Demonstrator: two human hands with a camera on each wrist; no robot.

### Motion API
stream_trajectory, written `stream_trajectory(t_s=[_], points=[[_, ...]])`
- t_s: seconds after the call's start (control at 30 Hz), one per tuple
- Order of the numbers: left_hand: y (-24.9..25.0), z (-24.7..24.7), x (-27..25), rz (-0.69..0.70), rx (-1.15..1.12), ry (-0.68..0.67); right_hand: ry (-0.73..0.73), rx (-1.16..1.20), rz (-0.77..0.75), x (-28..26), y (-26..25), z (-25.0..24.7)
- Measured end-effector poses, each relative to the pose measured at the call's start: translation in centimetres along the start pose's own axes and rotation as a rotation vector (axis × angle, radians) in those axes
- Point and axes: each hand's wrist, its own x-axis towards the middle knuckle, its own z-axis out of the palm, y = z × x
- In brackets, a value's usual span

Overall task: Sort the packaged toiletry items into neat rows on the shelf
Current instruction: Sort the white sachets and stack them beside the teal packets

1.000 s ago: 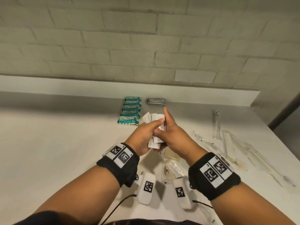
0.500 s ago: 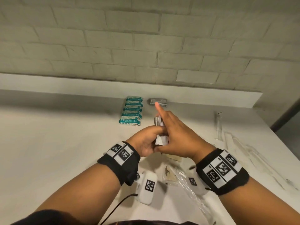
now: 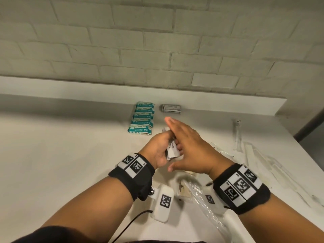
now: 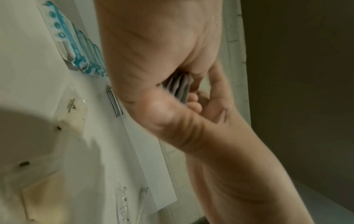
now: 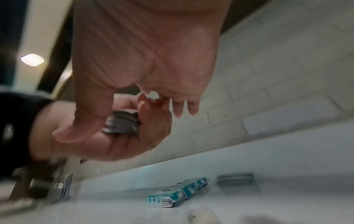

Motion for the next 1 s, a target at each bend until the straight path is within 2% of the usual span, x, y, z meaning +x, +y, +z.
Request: stream_trajectory(t_s=[0.07,0.2,0.27,0.33,0.37,0.43,0.5,0.57,0.6,0.7,0.77,0.8,0.9,0.93,1.0], points=[[0.1,-0.1,0.4,-0.004,0.001,0.007,-0.02,0.024,0.033,0.2,0.2,-0.2],[0.4,0.0,0.6,-0.062,0.084,-0.052,0.095,-0.138,-0.085,1.0,0.5,0.1],[0.5,0.2,0.9,-0.027,0.065,-0.042,0.066,-0.105,-0.058,1.2,0.9,0.1],[0.6,0.3,1.6,0.05,-0.037,0.009,-0.013,0.181,0.096,1.4,1.3,-0.2],[0.8,0.2,2.2,0.106,-0.115,0.039,0.005,0.356,0.196,1.6,1.6,-0.3],[1.5,0.0,3.2,0.224,-0.226,0.084,0.131,0.66,0.425,2.1,2.3,-0.1],[2.0,0.1,4.1,0.286,-0.242,0.099,0.111,0.99,0.608,3.0,3.1,0.2],[1.9,0.3,5.0,0.279,-0.192,0.095,0.074,1.316,0.65,3.8,3.8,0.9],[1.7,0.4,5.4,0.266,-0.176,0.083,0.094,1.407,0.664,4.2,4.2,1.1],[1.4,-0.3,7.3,0.242,-0.146,0.043,0.154,1.4,0.707,5.7,5.7,1.3],[1.8,-1.6,8.8,0.275,0.004,0.079,0.144,1.291,0.726,6.5,7.1,1.3],[2.2,-2.4,9.8,0.293,0.148,0.132,0.12,1.228,0.753,7.1,8.0,1.3],[4.8,-3.8,11.8,0.345,0.735,0.282,0.025,0.99,0.866,8.9,10.7,1.5],[5.8,-3.8,12.3,0.338,0.96,0.251,0.005,0.921,0.893,9.4,11.5,1.6],[7.1,-3.4,13.3,0.232,1.532,0.082,-0.031,0.826,0.91,10.4,12.5,2.0]])
